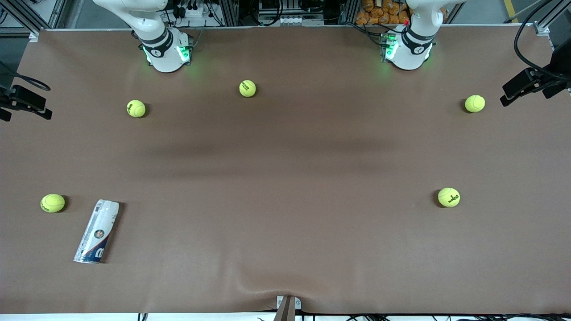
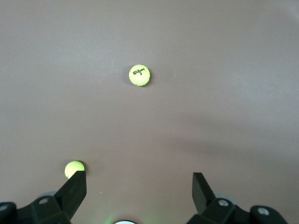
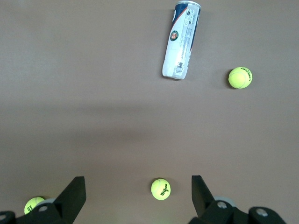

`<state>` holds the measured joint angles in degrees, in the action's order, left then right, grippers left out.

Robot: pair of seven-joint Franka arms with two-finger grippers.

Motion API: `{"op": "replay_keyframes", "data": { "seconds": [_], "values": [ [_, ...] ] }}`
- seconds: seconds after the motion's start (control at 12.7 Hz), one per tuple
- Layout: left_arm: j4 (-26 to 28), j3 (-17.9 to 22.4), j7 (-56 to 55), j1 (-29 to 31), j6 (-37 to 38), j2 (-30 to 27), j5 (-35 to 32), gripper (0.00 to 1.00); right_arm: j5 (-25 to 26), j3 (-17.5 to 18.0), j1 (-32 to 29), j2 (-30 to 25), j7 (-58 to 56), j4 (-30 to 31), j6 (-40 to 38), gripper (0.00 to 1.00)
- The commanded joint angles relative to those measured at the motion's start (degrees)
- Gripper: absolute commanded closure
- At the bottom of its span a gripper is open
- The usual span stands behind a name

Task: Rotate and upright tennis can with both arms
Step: 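Move the right gripper toward the white-and-blue tennis can lying down, then lower the right gripper over the can and close it around the can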

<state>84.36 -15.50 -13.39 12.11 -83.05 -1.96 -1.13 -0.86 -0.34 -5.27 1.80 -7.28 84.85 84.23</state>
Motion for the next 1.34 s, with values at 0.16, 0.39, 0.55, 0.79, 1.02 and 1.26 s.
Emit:
{"op": "replay_keyframes", "data": {
  "seconds": [0.16,0.39,0.55,0.79,1.02,1.26],
  "values": [
    [-1.13,-0.49,0.56,0.11,0.43,0.38,0.51,0.00,-0.46,0.86,-1.41,0.40,0.60,-0.57,-0.03,0.00],
    [-1.13,-0.50,0.56,0.19,0.43,0.38,-0.10,0.00,0.07,0.77,-2.11,3.19,0.60,-0.92,1.19,0.00],
    [-0.95,-0.41,0.56,0.37,0.52,0.38,0.77,0.00,-0.01,0.77,-4.21,7.15,0.51,-0.92,3.65,0.00],
    [-0.51,-0.58,0.73,0.28,1.56,0.29,0.34,0.00,-0.45,0.77,-5.10,12.95,0.51,-0.92,9.19,0.00],
    [-0.42,-0.85,0.21,0.02,2.45,0.20,0.34,0.00,-0.02,0.86,-4.32,18.23,0.17,-0.92,14.10,0.00],
    [-0.42,-0.93,0.64,-0.07,3.41,-0.06,0.34,0.00,-0.72,0.86,-6.07,21.58,0.16,-0.92,22.09,0.00]
  ]
}}
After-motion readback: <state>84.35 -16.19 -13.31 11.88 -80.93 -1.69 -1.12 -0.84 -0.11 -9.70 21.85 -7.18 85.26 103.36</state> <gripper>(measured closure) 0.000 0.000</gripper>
